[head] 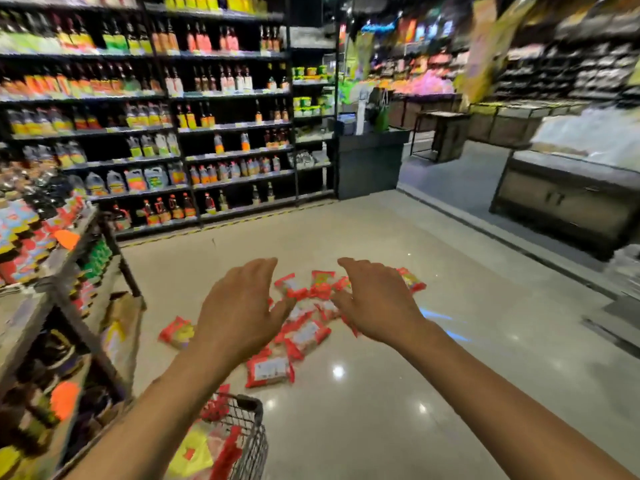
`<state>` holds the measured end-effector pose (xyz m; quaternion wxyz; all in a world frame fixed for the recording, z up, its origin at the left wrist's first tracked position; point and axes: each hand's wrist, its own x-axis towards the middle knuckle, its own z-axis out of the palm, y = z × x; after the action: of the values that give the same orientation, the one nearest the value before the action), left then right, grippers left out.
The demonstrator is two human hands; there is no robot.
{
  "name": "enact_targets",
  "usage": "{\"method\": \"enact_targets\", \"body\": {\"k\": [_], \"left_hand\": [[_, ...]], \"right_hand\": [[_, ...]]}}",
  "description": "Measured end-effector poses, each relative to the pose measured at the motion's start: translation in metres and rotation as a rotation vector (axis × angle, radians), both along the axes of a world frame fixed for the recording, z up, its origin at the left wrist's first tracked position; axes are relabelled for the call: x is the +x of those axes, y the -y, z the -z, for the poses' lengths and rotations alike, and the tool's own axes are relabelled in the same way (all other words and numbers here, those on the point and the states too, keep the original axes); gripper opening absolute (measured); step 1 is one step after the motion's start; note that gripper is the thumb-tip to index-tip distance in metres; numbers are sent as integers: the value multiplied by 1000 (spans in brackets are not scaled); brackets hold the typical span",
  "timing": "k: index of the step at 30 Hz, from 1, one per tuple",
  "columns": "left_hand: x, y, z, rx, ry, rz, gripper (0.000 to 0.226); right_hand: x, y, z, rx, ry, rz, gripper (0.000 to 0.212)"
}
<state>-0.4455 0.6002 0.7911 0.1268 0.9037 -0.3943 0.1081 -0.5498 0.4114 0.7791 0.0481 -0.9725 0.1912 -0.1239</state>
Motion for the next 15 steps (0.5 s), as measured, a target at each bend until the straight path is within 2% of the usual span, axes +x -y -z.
{"method": "enact_targets", "body": {"k": [7, 15], "left_hand": [[-48, 126, -19, 10, 4, 208, 74], [-101, 226, -10, 24, -15, 297, 74]], "right_hand": [[-111, 104, -16, 61, 35, 295, 69], [-183, 190, -16, 156, 52, 400, 70]]}}
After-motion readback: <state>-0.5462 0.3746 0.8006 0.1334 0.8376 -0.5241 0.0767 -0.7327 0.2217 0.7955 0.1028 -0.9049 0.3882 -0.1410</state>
